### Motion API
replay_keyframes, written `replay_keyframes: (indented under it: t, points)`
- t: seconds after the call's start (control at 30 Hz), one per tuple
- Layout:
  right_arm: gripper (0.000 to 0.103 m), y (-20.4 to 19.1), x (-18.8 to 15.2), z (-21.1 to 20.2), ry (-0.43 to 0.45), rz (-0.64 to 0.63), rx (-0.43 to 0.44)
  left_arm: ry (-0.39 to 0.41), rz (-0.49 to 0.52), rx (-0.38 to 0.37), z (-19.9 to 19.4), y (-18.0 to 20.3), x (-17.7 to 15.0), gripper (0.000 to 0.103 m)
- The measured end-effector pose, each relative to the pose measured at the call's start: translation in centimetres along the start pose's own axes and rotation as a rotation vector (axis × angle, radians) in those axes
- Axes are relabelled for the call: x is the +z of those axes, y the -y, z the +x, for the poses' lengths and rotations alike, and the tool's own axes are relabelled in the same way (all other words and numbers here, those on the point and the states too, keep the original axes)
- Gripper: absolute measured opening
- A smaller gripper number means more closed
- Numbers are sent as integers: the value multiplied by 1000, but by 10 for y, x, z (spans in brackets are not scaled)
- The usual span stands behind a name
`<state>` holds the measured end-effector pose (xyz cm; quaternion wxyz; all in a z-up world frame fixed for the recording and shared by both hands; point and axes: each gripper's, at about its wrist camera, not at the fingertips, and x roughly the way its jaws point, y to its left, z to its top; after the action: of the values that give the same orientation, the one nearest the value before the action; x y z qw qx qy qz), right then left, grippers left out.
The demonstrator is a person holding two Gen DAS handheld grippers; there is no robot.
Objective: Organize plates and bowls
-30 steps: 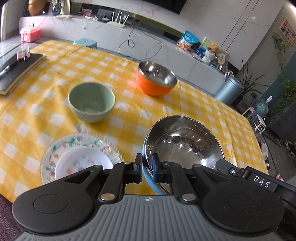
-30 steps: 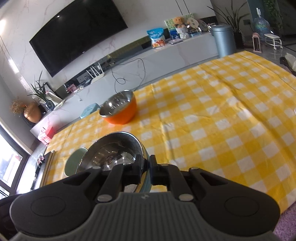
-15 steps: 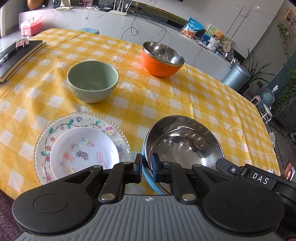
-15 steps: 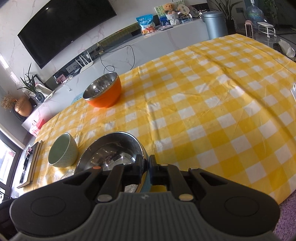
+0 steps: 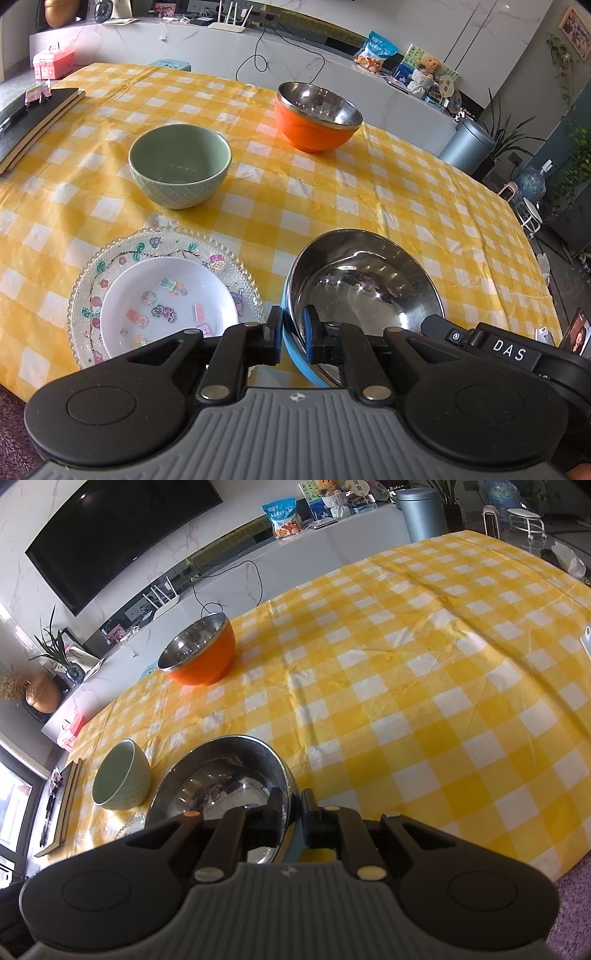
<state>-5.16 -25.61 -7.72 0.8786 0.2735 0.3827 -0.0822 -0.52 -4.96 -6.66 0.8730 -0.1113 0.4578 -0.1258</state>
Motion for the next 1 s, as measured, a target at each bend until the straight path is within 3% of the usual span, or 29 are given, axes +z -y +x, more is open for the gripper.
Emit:
replay_keyframes:
  t: [0.13, 0.3, 0.53, 1.0]
  points:
    - [27, -3, 1, -5, 22, -14, 1, 2, 8, -20, -3, 1, 1, 24]
    - [33, -10, 3, -13, 71, -58, -5, 32, 51, -17, -12, 8, 4, 36]
    - [41, -20, 9, -24, 131, -113, -11, 84, 67, -5, -23, 8, 19, 41]
    - [56, -48, 26, -20, 165, -210, 19, 132, 168, 60, -21, 14, 49, 46]
